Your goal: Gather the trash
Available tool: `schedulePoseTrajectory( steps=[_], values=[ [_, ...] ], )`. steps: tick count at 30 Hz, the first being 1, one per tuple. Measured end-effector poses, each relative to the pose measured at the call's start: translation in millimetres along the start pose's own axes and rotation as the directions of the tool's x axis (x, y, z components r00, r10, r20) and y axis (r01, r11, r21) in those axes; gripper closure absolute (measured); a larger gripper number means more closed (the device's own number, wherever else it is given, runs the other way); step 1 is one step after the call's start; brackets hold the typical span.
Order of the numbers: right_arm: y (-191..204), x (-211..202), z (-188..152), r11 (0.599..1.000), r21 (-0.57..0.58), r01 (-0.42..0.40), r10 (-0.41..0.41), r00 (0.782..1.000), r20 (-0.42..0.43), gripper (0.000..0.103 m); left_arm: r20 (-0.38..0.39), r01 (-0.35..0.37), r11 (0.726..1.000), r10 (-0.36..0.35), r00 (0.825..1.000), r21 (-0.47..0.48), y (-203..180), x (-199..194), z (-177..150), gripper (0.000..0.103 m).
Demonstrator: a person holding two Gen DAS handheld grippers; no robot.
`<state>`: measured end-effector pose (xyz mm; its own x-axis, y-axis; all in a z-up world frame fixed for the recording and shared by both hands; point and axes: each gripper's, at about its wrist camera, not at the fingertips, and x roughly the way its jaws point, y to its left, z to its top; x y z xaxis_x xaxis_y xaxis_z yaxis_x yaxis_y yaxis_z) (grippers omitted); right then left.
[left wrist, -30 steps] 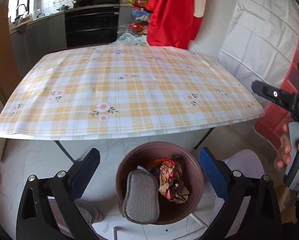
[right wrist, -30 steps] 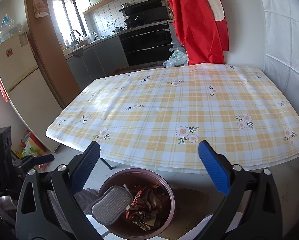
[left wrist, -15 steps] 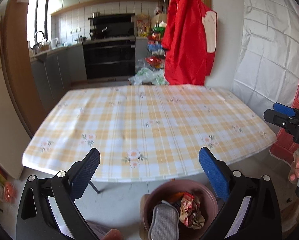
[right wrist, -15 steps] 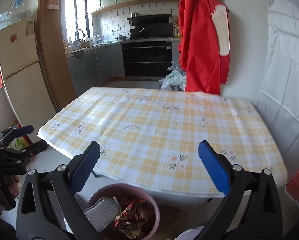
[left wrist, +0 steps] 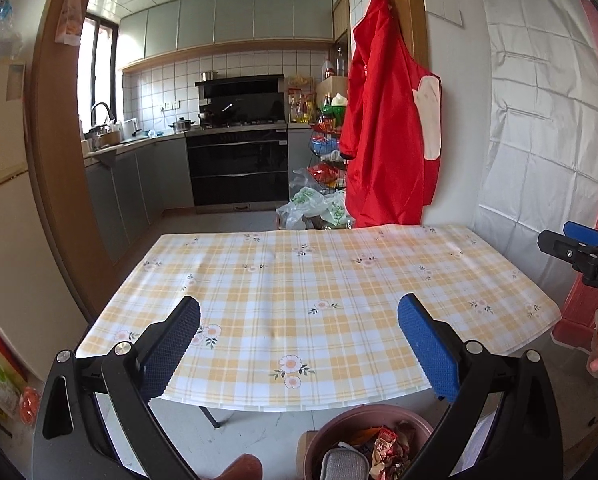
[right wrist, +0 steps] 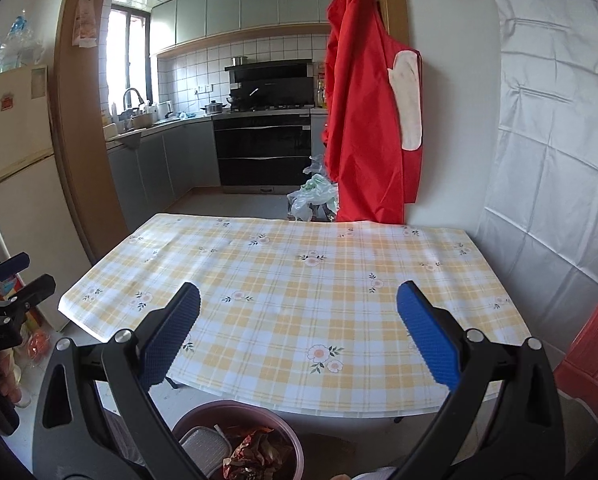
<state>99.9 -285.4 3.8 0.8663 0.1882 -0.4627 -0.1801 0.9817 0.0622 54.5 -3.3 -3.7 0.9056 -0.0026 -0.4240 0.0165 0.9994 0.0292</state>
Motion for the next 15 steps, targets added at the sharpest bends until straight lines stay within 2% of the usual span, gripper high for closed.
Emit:
schedulePoseTrajectory(
  steps=[6, 15],
  values=[
    [0.4, 0.1, -0.6, 1.000, 0.003, -0.001, 0.001, 1.000, 0.000, 0.006, 0.014, -0.043, 0.999, 0.043, 0.999, 0.020, -1.9, -3.3, 2.2, 0.006],
    [3.5, 1.8, -3.6, 1.000, -0.011, 0.013, -0.013, 1.000, -0.005, 0.006, 0.021, -0.049, 0.999, 0.048, 0.999, 0.017, -2.8, -4.2, 4.0, 0.006]
  ],
)
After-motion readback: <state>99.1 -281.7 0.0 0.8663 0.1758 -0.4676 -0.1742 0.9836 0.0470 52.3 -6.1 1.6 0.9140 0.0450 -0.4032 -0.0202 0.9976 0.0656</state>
